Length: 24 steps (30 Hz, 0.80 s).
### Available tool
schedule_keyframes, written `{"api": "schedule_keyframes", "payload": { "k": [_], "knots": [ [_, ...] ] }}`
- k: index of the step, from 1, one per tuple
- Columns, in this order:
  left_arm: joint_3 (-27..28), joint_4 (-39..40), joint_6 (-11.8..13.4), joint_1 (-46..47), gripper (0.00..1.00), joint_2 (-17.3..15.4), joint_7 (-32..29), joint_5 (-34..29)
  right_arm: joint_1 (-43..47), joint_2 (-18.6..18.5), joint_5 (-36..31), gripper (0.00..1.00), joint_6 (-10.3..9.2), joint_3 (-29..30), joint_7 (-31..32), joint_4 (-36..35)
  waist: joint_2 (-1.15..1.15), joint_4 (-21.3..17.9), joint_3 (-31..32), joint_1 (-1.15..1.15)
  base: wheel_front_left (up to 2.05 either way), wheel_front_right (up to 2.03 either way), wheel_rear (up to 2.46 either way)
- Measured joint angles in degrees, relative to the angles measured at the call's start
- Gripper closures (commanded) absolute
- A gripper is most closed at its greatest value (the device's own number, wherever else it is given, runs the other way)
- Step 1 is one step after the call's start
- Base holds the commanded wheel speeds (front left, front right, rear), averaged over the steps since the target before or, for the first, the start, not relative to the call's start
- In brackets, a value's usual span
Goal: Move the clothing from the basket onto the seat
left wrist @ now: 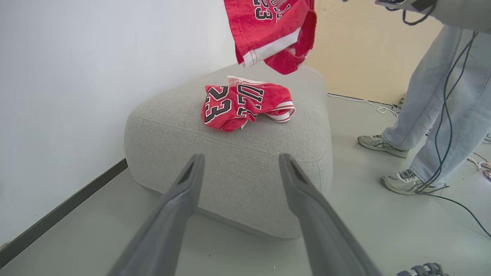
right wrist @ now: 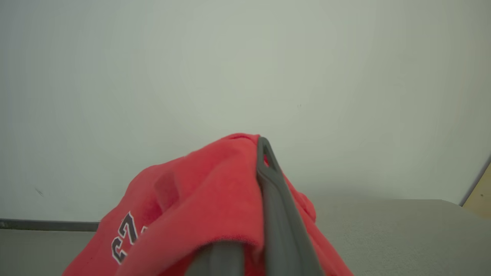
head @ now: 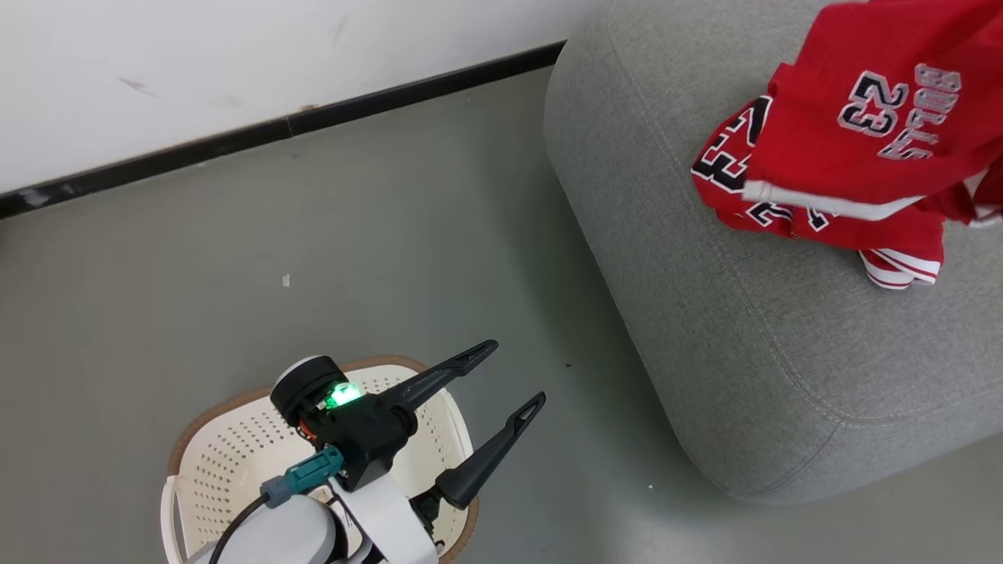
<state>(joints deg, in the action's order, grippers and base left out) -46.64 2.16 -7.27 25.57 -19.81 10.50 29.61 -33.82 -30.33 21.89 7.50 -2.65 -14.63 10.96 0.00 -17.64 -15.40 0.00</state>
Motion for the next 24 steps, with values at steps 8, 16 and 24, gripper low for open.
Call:
{"api": "schedule_keyframes", "payload": {
  "k": [8,16,24],
  "knots": [
    [0.59,2.33,0.05,0.01,0.0,-1.33,-2.43,0.02,-5.1,-2.31,2.41,1.0,0.0,3.41,0.01,6.12,0.0,0.72,-3.69,0.0,0.0,0.0,0.0],
    [1.15,4.63,0.27,0.65,0.0,-2.55,-3.98,0.01,-10.28,-3.68,4.76,1.0,0.0,7.79,0.0,13.11,0.0,1.55,-7.41,0.0,0.0,0.0,0.0],
    [1.75,6.86,0.55,1.52,0.0,-4.16,-4.97,-0.31,-13.54,-4.65,3.93,1.0,0.0,5.89,0.0,19.62,0.0,2.55,-11.2,0.0,0.0,0.0,0.0]
  ]
}}
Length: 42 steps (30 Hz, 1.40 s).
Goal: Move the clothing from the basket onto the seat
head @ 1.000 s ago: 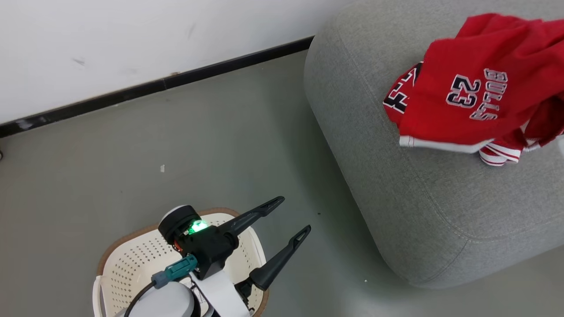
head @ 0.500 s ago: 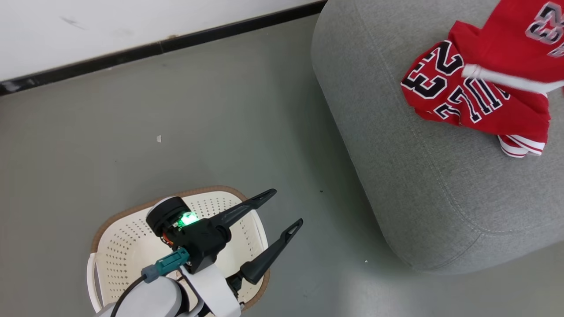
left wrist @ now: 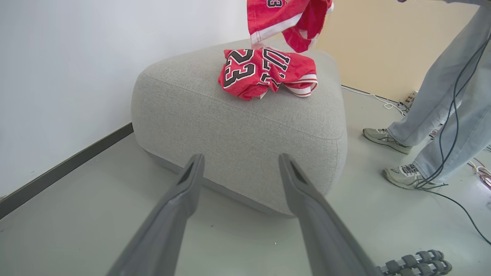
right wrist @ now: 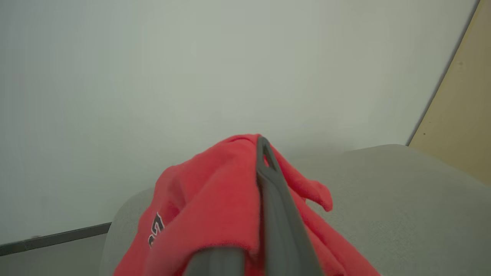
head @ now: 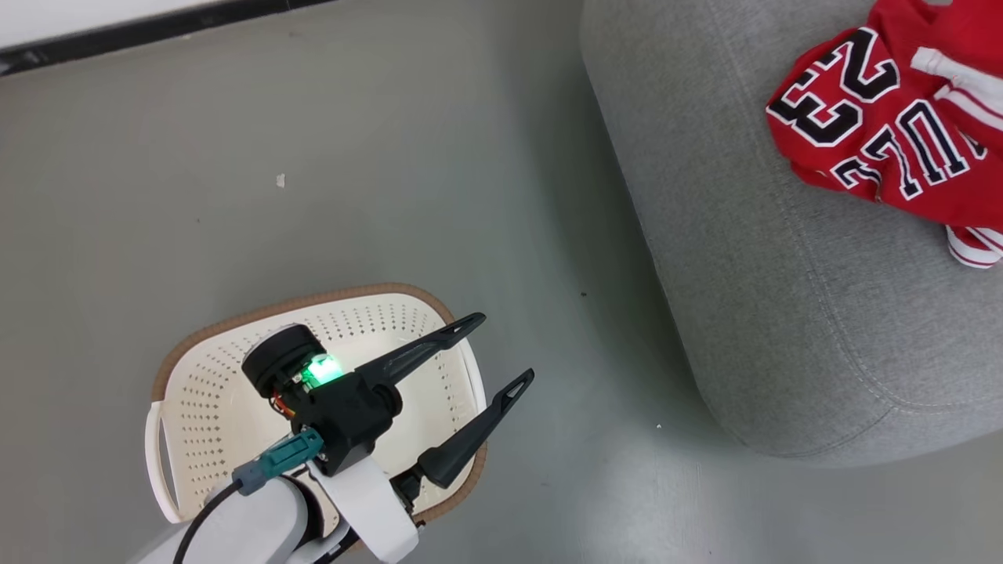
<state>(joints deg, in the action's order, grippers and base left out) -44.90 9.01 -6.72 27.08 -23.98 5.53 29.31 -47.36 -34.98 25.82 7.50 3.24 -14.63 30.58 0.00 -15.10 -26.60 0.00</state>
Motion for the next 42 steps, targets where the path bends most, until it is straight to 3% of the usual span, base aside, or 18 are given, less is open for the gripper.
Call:
{"api": "schedule_keyframes", "payload": {
  "k": [6,12,19,22,24,29,30,31,32,42],
  "knots": [
    [0.94,1.34,0.0,1.93,0.0,-0.43,-0.01,-0.2,0.15,2.69,-1.11,1.0,0.0,-2.89,0.01,2.52,0.0,0.76,-2.58,0.0,0.0,0.0,0.0],
    [1.44,2.16,0.0,3.14,0.0,-0.97,0.0,-0.64,0.08,3.03,-0.9,1.0,0.0,-2.55,0.01,4.35,0.0,1.25,-4.77,0.0,0.0,0.0,0.0],
    [1.75,2.21,0.0,4.86,0.0,-1.47,0.08,-0.78,0.21,4.17,1.54,0.91,0.0,-5.42,0.01,8.93,0.0,1.3,-6.55,0.0,0.0,0.0,0.0],
    [1.74,2.14,0.0,5.27,0.0,-1.53,0.12,-0.8,0.54,5.9,2.21,0.78,0.01,-6.99,0.01,10.6,0.0,1.15,-6.46,0.0,0.0,0.0,0.0],
    [1.69,1.97,0.0,5.29,0.0,-1.53,0.36,-0.79,0.54,5.46,3.15,0.73,0.01,-7.69,0.02,11.69,0.0,1.03,-6.35,0.0,0.0,0.0,0.0],
    [1.58,1.33,0.0,5.31,0.0,-1.52,1.13,-0.79,0.5,4.36,4.53,0.48,0.01,-9.73,1.02,12.67,0.0,0.7,-5.83,0.0,0.0,0.0,0.0],
    [1.58,1.18,0.0,5.31,0.0,-1.56,1.22,-0.78,0.5,4.71,4.5,0.36,0.0,-9.77,1.02,12.45,0.0,0.6,-5.66,0.0,0.0,0.0,0.0],
    [1.59,0.98,0.0,5.31,0.0,-1.56,1.43,-0.76,0.5,5.08,4.41,0.09,0.0,-9.85,1.02,12.22,0.0,0.49,-5.46,0.0,0.0,0.0,0.0],
    [1.58,0.85,0.0,5.31,0.0,-1.55,1.64,-0.76,0.5,5.39,4.42,0.0,0.0,-9.93,1.03,12.2,0.0,0.38,-5.25,0.0,0.0,0.0,0.0],
    [1.44,-0.83,-0.05,5.31,0.0,-1.33,3.21,-0.59,0.65,5.67,7.64,0.0,0.0,-13.32,4.14,12.43,0.0,-0.4,-2.89,0.0,0.0,0.0,0.0]
  ]
}}
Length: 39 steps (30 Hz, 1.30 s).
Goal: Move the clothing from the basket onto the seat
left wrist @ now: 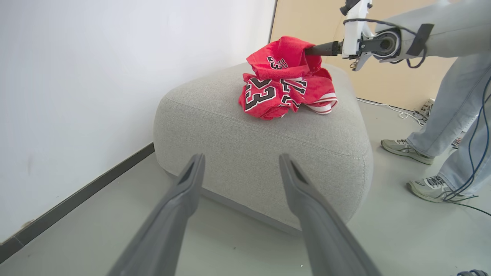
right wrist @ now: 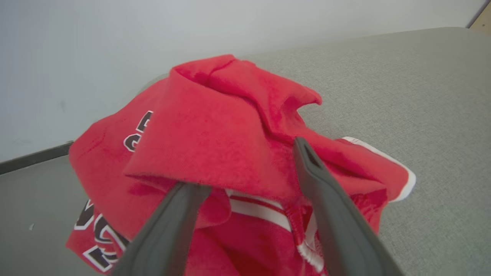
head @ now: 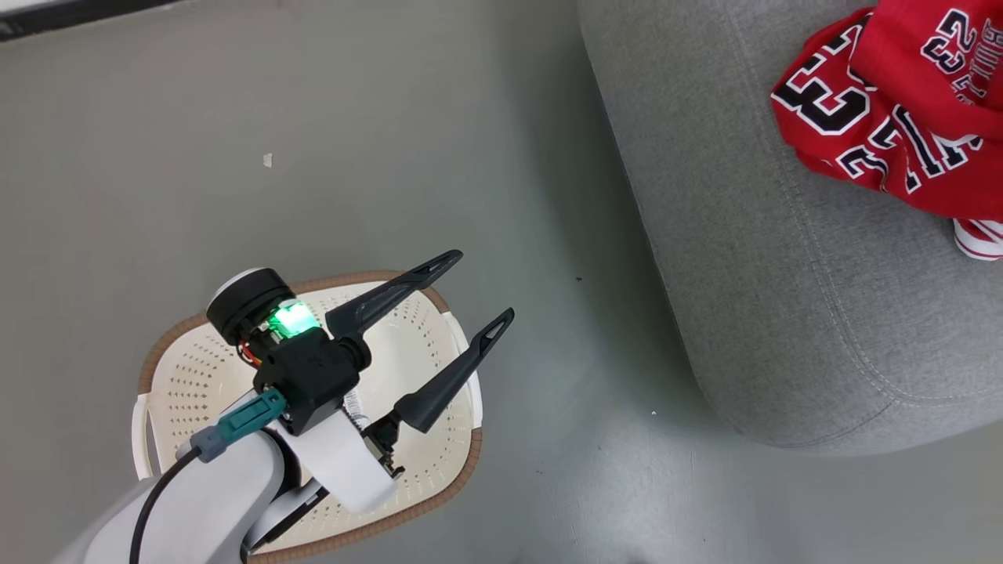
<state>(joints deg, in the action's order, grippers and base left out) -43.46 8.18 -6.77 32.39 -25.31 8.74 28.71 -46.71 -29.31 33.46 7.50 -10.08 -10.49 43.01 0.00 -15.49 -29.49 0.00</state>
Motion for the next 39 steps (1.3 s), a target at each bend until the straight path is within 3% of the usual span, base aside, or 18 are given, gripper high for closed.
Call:
{"api": "schedule_keyframes", "payload": {
  "k": [14,24,31,39],
  "knots": [
    [-0.52,-2.82,-0.01,-0.3,0.0,0.51,2.23,0.11,3.32,-5.12,1.44,0.0,0.0,-5.41,2.16,-4.05,0.0,-0.44,4.67,0.0,0.0,0.0,0.0],
    [0.87,-5.23,0.2,-2.4,0.0,1.77,3.48,1.25,5.85,-6.01,4.75,0.0,0.0,-6.0,-0.87,-8.57,0.0,-0.24,8.44,0.0,0.0,0.0,0.0],
    [2.31,-6.35,1.75,-3.66,0.0,2.12,4.5,1.63,7.82,-7.55,5.47,0.0,0.0,-9.2,-2.18,-12.51,0.0,0.69,11.36,0.0,0.0,0.0,0.0],
    [4.43,-7.49,3.18,-5.83,0.0,3.22,5.04,3.54,7.87,-7.94,6.55,0.0,0.0,-9.0,-3.66,-16.58,0.0,2.31,14.06,0.0,0.0,0.0,0.0]
  ]
}}
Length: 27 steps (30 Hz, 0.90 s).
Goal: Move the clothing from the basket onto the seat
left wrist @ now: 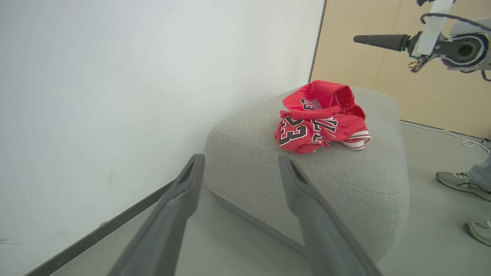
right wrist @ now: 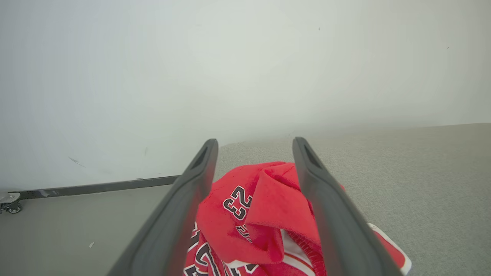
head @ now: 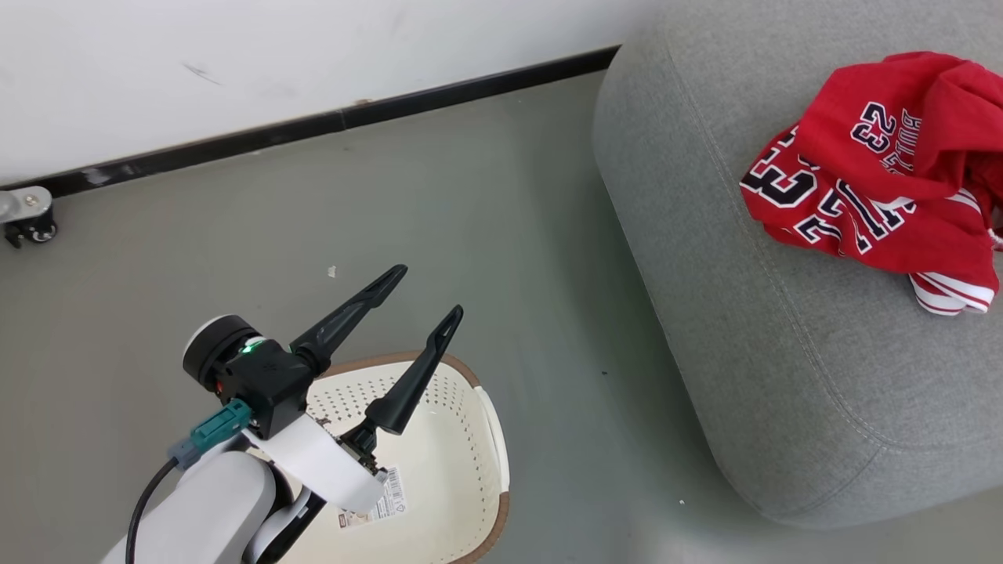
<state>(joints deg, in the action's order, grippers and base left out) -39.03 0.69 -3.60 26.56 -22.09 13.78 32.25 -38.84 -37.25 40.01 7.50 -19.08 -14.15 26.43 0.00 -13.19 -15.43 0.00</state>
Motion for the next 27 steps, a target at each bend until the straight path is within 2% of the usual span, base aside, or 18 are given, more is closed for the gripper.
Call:
{"api": "schedule_keyframes", "payload": {
  "k": [9,16,27],
  "knots": [
    [2.96,-1.51,2.24,-2.83,0.0,0.13,0.25,1.02,2.57,0.78,-1.0,0.0,0.0,0.0,-0.07,-3.69,0.0,2.46,2.67,0.0,0.0,0.0,0.0],
    [5.69,-2.5,3.97,-4.26,0.0,-0.07,0.43,1.22,4.84,1.78,-3.5,0.0,0.0,2.43,-0.23,-6.23,0.0,4.72,4.42,0.0,0.0,0.0,0.0],
    [9.66,-3.97,5.98,-8.82,0.0,-0.16,0.51,3.33,12.1,6.62,-7.35,0.0,0.0,6.09,-0.32,-11.33,0.0,8.24,7.21,0.0,0.0,0.0,0.0]
  ]
}}
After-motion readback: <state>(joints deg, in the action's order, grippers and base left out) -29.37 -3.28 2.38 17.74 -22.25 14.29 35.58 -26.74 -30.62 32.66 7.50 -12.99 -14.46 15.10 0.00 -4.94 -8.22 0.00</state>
